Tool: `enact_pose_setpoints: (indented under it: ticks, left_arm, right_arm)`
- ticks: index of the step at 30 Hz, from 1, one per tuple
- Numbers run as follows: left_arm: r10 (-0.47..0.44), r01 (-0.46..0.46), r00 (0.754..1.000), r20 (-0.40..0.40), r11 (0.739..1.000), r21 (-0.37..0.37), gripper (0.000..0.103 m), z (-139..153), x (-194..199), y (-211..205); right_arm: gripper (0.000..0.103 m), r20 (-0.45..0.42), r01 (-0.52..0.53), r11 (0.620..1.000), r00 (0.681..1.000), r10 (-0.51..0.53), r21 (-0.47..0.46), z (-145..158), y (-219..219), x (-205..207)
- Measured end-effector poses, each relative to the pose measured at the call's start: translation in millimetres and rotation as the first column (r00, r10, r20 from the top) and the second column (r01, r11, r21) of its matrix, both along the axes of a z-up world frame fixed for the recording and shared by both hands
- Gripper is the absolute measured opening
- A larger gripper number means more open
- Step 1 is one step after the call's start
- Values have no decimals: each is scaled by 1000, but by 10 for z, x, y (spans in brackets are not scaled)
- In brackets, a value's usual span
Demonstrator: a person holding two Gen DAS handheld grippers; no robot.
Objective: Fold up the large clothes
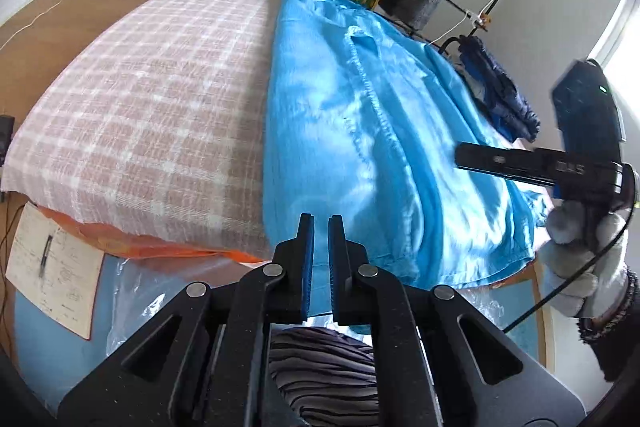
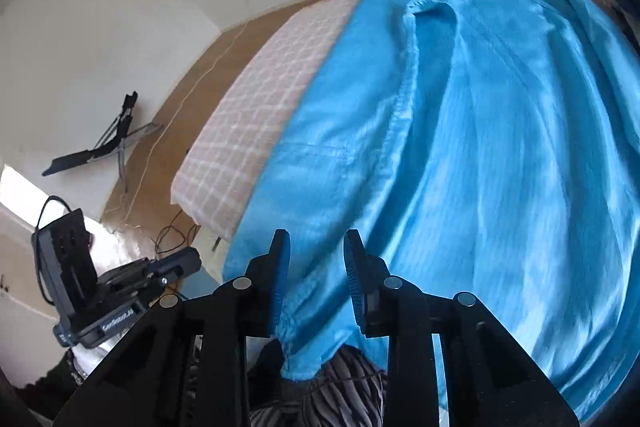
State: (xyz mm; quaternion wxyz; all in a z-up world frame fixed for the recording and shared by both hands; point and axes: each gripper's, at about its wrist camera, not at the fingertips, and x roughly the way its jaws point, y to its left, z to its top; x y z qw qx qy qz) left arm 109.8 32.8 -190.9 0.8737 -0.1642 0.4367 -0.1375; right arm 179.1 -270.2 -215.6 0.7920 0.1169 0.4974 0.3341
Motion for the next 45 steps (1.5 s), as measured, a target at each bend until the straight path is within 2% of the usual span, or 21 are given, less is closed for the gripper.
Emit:
enact_pose_setpoints:
  ticks: [4,5,8,10,13,16,19,22,26,28,31,33,34,35,36,38,40,42,45]
  left_arm:
    - [-64,60,997,-50,996,-62,3,-180,135,-188]
    - [-88,81,993,-76,992,-97,3,-272,190,-259]
    - [-142,127,984,-107,982,-139,3,-436,250,-483]
    - [-198,183,972,-122,975,-127,3,-505,245,-680]
    - [-267,262,954,-135,964,-52,3,-538,247,-939]
    - [-263,256,959,-107,964,-73,3,-353,257,-872]
    - [-244,241,969,-37,967,-82,3,-50,244,-707]
    - [-248,249,968,23,967,-46,3,220,238,-632]
    - [-293,297,950,103,955,-23,3,635,236,-613]
    - [-307,312,942,134,950,-15,3,789,259,-625]
    - [-323,330,930,177,944,-5,3,1004,274,-659]
    - [-335,340,923,191,940,4,9,1097,309,-727]
    - [-341,348,919,195,938,2,12,1126,315,-733]
    - [-350,358,915,201,934,-4,18,1151,330,-766]
    - [-357,366,911,205,931,-8,20,1174,311,-792]
    - [-374,385,903,210,923,-12,21,1181,338,-930]
    - [-394,406,898,194,913,-24,23,1159,377,-1091]
    - [-404,416,895,187,909,-26,34,1128,412,-1251]
    - [-414,424,894,168,905,-24,37,1081,469,-1514]
  right_arm:
    - [24,-2,-51,995,999,51,-87,-195,310,191]
    - [24,-9,-52,992,999,51,-114,-251,324,224]
    - [23,-32,-12,984,999,6,-179,-383,270,263]
    - [23,-62,45,982,996,-57,-181,-455,114,260]
    - [21,-100,115,983,987,-130,-144,-512,-96,245]
    - [22,-101,161,982,980,-171,-102,-397,-234,190]
    - [24,-18,180,979,983,-182,-101,-96,-335,56]
    - [25,72,222,971,974,-216,-92,233,-423,-86]
    - [29,184,305,951,939,-291,-53,651,-561,-336]
    - [33,221,342,940,917,-333,-6,830,-632,-456]
    - [34,259,396,918,884,-390,29,1043,-808,-599]
    - [43,282,428,903,864,-417,25,1137,-942,-683]
    - [52,296,444,896,853,-429,18,1181,-1004,-724]
    - [57,310,462,887,842,-441,7,1214,-1078,-770]
    - [61,321,487,874,829,-459,-7,1219,-1154,-813]
    - [61,323,538,842,806,-497,-45,1214,-1375,-889]
    - [61,290,575,815,793,-535,-68,1128,-1631,-915]
    - [61,262,615,784,773,-578,-85,1037,-1921,-955]
    - [61,232,665,741,738,-633,-92,919,-2365,-1000]
